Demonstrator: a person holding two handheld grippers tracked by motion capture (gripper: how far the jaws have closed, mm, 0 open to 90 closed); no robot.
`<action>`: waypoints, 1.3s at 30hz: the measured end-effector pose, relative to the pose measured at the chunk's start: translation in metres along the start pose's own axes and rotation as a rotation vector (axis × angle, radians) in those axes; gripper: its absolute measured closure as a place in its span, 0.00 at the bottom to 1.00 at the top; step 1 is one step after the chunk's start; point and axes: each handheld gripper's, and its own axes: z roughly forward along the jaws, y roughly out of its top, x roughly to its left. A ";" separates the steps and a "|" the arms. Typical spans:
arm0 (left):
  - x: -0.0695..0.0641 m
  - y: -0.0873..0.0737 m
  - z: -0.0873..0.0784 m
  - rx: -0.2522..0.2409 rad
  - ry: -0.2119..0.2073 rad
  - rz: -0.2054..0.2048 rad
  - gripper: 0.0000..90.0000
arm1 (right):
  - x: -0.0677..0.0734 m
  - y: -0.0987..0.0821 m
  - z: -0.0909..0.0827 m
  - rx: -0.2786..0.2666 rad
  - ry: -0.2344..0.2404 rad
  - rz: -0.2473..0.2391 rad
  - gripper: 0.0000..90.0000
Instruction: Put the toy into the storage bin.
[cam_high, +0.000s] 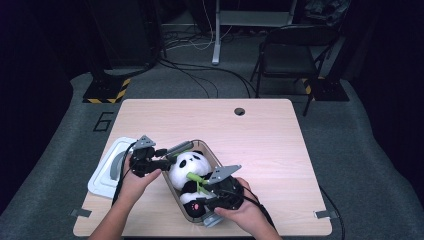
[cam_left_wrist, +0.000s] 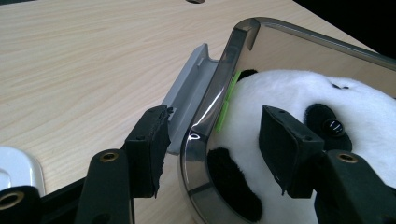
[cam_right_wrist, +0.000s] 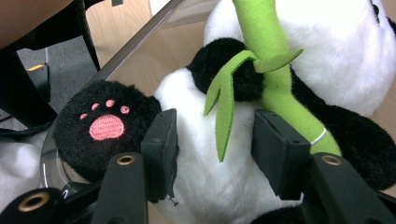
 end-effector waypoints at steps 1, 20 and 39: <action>0.000 0.000 0.000 -0.003 0.003 -0.001 0.47 | 0.000 0.000 0.000 0.000 0.001 0.000 0.56; 0.003 -0.004 -0.001 -0.008 0.003 -0.018 0.47 | 0.007 0.007 -0.023 -0.114 0.083 0.028 0.52; 0.008 -0.007 -0.006 -0.003 0.027 -0.039 0.49 | 0.008 0.000 -0.007 -0.046 0.080 -0.018 0.57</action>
